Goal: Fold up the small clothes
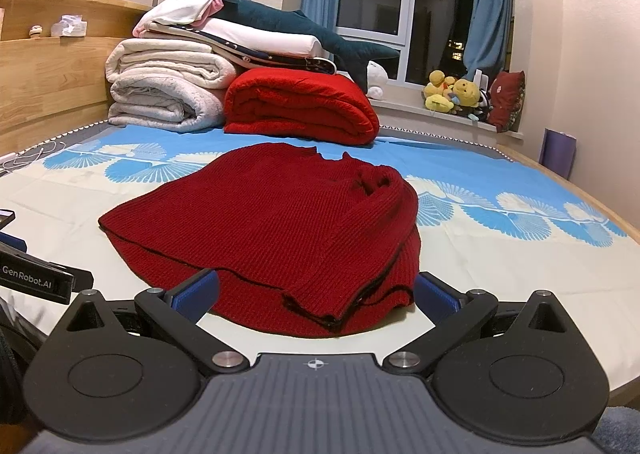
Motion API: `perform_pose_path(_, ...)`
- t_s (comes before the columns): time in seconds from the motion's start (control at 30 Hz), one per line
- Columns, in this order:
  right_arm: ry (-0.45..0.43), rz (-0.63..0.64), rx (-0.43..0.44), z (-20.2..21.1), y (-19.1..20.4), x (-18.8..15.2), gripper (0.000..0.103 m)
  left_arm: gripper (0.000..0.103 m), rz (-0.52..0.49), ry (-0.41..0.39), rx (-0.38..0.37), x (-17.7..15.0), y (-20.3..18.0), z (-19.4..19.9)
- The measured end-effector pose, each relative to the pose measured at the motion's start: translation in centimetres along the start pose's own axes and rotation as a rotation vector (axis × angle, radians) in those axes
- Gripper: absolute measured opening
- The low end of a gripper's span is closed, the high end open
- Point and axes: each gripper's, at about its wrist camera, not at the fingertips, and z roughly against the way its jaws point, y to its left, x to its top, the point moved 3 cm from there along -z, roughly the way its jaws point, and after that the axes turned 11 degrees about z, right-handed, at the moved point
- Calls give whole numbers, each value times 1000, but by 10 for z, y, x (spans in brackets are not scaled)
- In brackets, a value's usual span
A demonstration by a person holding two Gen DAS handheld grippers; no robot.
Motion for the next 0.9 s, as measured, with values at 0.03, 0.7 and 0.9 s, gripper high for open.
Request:
perform_pose_path(0.03, 0, 0, -1, 0, 0, 0, 102, 103, -1, 0, 1, 0, 0, 0)
perform_pose_path(0.7, -5, 9, 5, 1, 2, 0, 102, 103, -7, -7, 1, -1, -1, 0)
perform_pose_path(0.9, -4, 9, 6, 1, 2, 1, 102, 103, -9, -8, 0, -1, -1, -1)
